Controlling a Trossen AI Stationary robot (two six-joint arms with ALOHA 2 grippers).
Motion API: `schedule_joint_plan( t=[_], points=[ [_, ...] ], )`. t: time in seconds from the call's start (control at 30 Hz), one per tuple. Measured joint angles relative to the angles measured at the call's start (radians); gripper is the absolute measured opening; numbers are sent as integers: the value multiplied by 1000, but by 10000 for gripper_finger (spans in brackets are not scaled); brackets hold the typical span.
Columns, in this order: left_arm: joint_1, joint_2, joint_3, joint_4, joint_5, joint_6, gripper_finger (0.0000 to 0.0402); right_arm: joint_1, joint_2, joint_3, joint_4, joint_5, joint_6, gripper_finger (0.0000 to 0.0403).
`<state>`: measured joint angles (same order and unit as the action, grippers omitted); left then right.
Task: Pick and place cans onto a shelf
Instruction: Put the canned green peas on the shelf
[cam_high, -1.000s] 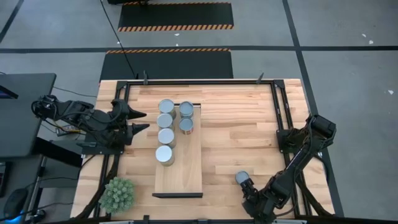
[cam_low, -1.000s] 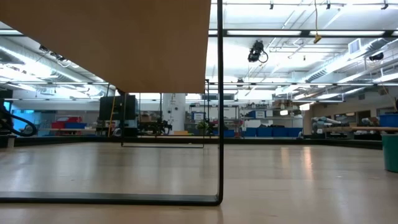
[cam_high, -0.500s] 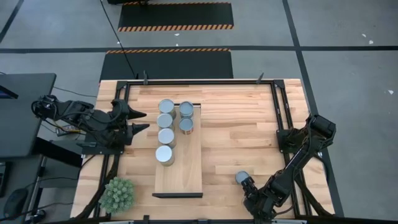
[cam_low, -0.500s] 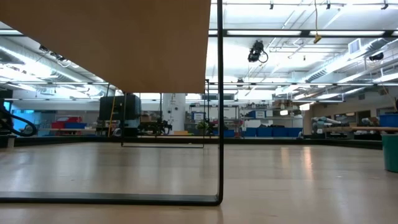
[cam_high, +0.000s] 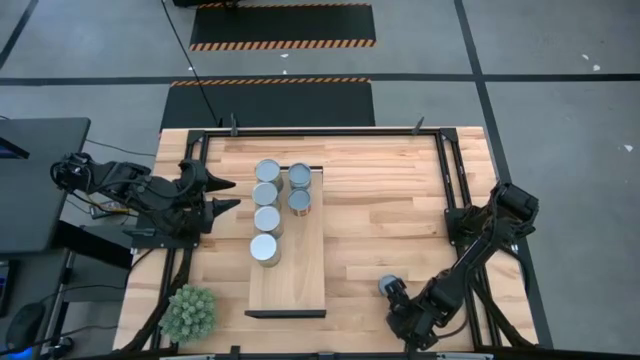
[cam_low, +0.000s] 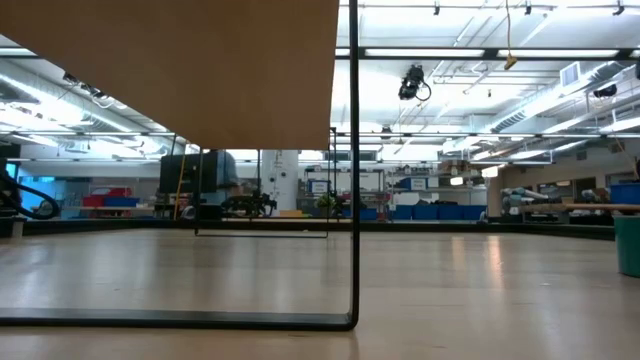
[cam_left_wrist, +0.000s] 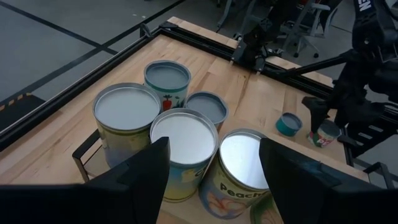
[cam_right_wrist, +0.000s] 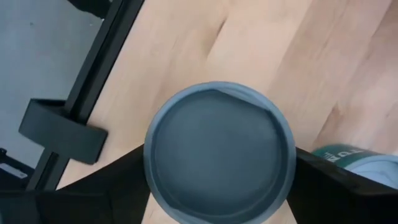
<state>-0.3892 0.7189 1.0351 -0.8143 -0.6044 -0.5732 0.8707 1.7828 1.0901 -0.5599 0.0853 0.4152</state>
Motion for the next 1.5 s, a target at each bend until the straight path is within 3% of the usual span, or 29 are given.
schedule_joint_plan(
  t=[0.1, 0.63, 1.17, 1.5],
  points=[
    [0, 0, 0, 0, 0, 0, 254, -21, -1, 0, 2, -9, 13, 291],
    [0, 0, 0, 0, 0, 0, 254, -193, -51, 67, -87, 10, 181, 291],
    [0, 0, 0, 0, 0, -9, 254, -514, -60, 422, -493, 47, 75, 291],
    [0, 0, 0, 0, 0, -10, 254, -631, -59, 655, -555, 91, 33, 291]
  ],
)
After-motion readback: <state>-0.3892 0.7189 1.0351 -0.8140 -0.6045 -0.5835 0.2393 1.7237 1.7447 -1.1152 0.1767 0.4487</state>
